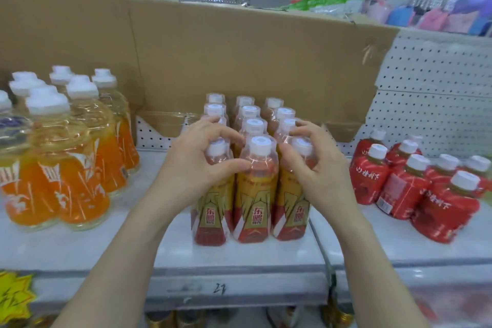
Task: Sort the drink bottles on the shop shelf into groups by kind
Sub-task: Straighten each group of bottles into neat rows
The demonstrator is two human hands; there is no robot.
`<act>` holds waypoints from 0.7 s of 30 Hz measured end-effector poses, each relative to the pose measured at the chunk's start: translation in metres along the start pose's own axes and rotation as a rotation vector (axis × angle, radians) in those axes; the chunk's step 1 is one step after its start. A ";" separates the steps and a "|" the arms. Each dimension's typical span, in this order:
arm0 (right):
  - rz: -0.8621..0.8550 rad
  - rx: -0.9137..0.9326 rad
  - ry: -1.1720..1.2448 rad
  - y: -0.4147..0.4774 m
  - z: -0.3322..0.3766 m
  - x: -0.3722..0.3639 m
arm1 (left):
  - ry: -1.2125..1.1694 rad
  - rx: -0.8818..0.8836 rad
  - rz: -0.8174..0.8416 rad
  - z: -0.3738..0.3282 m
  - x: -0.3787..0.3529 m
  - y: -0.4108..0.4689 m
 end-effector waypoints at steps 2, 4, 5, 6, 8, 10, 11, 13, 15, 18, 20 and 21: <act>0.010 0.025 0.000 0.000 0.001 0.000 | -0.035 0.025 -0.024 0.001 -0.004 -0.002; 0.007 0.037 0.001 -0.002 0.001 0.000 | -0.078 0.040 -0.059 0.002 -0.004 -0.005; 0.005 0.038 -0.005 -0.003 0.001 0.000 | -0.098 0.038 -0.067 0.001 -0.003 -0.005; 0.005 0.035 -0.019 -0.004 0.000 0.000 | -0.112 0.031 -0.069 0.001 -0.002 -0.005; 0.003 0.033 -0.075 -0.005 -0.002 0.000 | -0.116 0.005 -0.063 0.001 0.000 -0.004; 0.004 0.030 -0.126 -0.007 -0.004 0.001 | -0.113 -0.019 -0.054 0.000 0.000 -0.002; 0.004 0.012 -0.138 -0.009 -0.005 0.002 | -0.108 -0.032 -0.052 0.001 0.000 -0.001; -0.015 -0.019 -0.180 -0.017 -0.007 0.005 | -0.069 -0.071 -0.061 0.001 0.000 -0.001; -0.021 -0.013 -0.222 -0.025 -0.009 0.005 | 0.025 -0.142 -0.091 -0.001 -0.001 -0.003; -0.009 0.015 -0.233 -0.026 -0.009 0.005 | 0.189 -0.243 -0.112 -0.007 -0.006 -0.010; 0.000 0.024 -0.235 -0.024 -0.009 0.004 | 0.242 -0.264 -0.119 -0.009 -0.009 -0.013; 0.005 0.024 -0.235 -0.024 -0.010 0.005 | 0.253 -0.257 -0.122 -0.009 -0.010 -0.014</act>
Point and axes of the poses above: each hand's wrist, its own y-axis towards the middle knuckle, its own x-axis out of the back of the hand, z = x × y, the point moved 4 cm from there along y, towards the middle knuckle
